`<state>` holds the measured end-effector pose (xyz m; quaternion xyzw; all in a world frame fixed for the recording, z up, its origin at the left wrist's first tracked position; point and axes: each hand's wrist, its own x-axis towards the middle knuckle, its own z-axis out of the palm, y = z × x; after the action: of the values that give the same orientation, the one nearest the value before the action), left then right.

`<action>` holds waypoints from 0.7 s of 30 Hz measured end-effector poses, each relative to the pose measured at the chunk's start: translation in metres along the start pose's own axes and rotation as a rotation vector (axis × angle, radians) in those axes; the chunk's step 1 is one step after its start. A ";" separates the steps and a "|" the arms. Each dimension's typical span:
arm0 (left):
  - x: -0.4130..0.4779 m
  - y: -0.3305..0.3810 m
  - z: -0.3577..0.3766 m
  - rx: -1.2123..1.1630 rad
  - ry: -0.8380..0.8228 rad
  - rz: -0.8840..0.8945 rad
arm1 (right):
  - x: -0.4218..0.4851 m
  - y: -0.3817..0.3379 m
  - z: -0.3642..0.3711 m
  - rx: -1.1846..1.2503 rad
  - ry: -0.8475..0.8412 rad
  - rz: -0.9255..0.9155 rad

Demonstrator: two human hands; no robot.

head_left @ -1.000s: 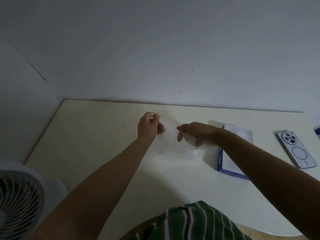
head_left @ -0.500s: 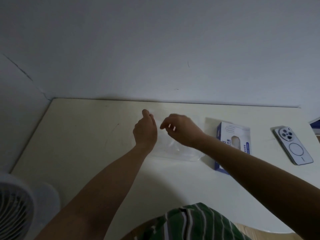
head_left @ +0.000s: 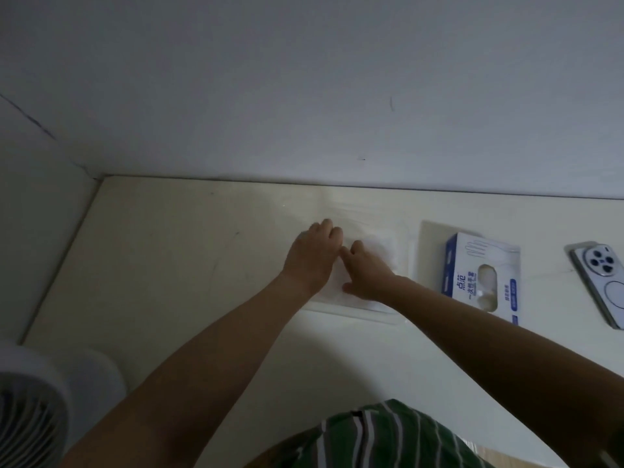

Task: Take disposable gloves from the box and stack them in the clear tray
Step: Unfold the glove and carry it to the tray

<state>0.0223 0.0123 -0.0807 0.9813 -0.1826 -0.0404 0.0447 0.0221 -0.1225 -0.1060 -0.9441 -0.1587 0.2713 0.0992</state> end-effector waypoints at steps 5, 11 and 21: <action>0.002 -0.011 0.010 -0.148 -0.542 -0.194 | 0.005 0.003 -0.003 -0.095 -0.037 -0.003; -0.004 -0.017 0.020 0.010 -0.506 -0.164 | 0.000 0.008 0.005 -0.198 -0.119 0.078; 0.006 -0.008 0.020 0.020 -0.596 -0.296 | 0.007 0.002 0.010 -0.184 -0.135 0.154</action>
<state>0.0286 0.0163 -0.1015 0.9425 -0.0433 -0.3302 -0.0267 0.0224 -0.1209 -0.1182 -0.9383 -0.1164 0.3251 -0.0195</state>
